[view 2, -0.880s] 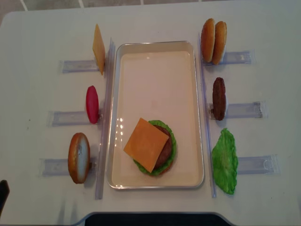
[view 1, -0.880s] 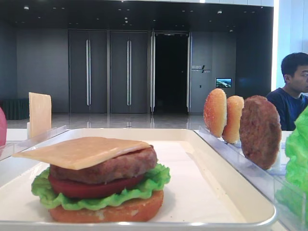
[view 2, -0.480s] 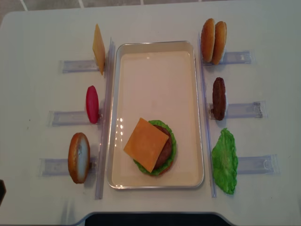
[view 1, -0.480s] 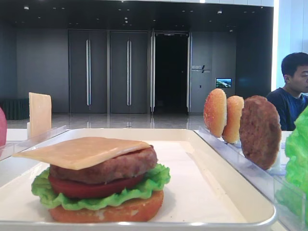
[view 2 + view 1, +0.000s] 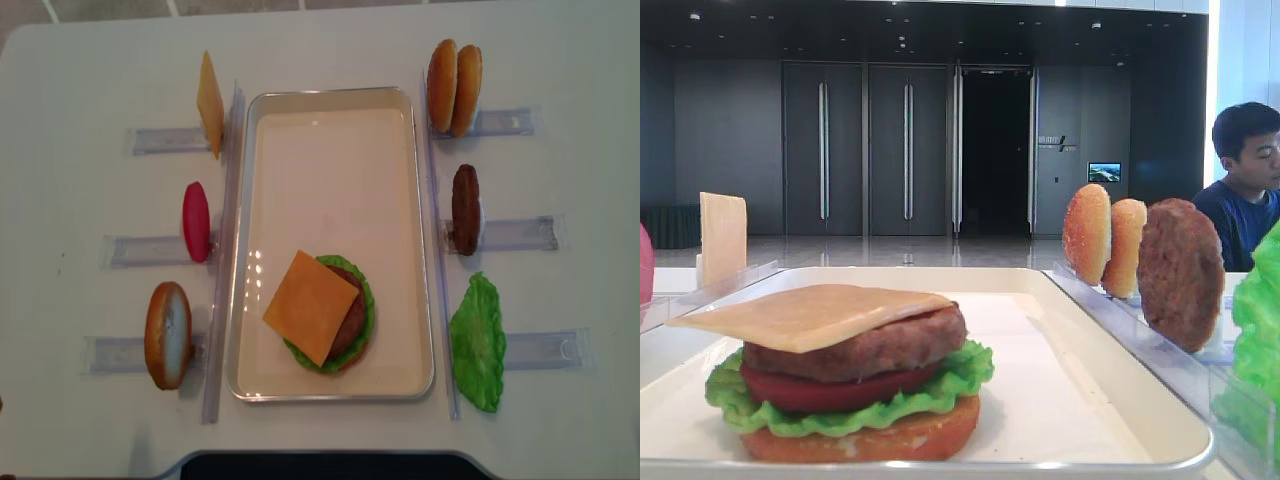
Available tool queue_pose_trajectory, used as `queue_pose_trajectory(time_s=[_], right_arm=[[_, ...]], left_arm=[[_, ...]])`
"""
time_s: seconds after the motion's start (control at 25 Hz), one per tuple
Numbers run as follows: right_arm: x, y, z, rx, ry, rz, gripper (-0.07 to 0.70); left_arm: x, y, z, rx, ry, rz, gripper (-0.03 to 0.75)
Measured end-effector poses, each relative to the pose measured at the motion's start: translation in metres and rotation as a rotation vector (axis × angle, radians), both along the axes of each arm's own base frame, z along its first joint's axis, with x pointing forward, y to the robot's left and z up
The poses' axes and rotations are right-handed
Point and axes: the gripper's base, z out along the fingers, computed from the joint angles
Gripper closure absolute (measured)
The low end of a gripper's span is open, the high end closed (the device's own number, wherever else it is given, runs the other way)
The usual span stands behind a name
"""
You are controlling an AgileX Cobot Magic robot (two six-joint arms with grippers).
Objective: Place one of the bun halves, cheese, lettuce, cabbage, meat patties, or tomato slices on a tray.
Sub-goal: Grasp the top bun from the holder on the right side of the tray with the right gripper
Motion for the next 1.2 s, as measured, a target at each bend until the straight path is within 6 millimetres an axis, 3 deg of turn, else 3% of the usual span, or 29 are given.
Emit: queue_pose_trajectory(time_s=[0.4,0.64,0.92,1.04,1.2], right_arm=[[0.000,0.000,0.001,0.012,-0.002,-0.007,0.178],[0.008,0.001,0.025,0.047,0.026,-0.027,0.178],[0.064,0.004,0.072,0.046,0.186,-0.026,0.178],[0.100,0.007,0.090,0.057,0.262,-0.021,0.178],[0.156,0.010,0.100,0.055,0.409,-0.019,0.178]], left_arm=[[0.000,0.000,0.000,0.000,0.000,0.015,0.715],[0.000,0.000,0.000,0.000,0.000,0.015,0.715],[0.000,0.000,0.000,0.000,-0.001,0.015,0.715],[0.000,0.000,0.000,0.000,-0.001,0.015,0.715],[0.000,0.000,0.000,0.000,-0.001,0.015,0.715]])
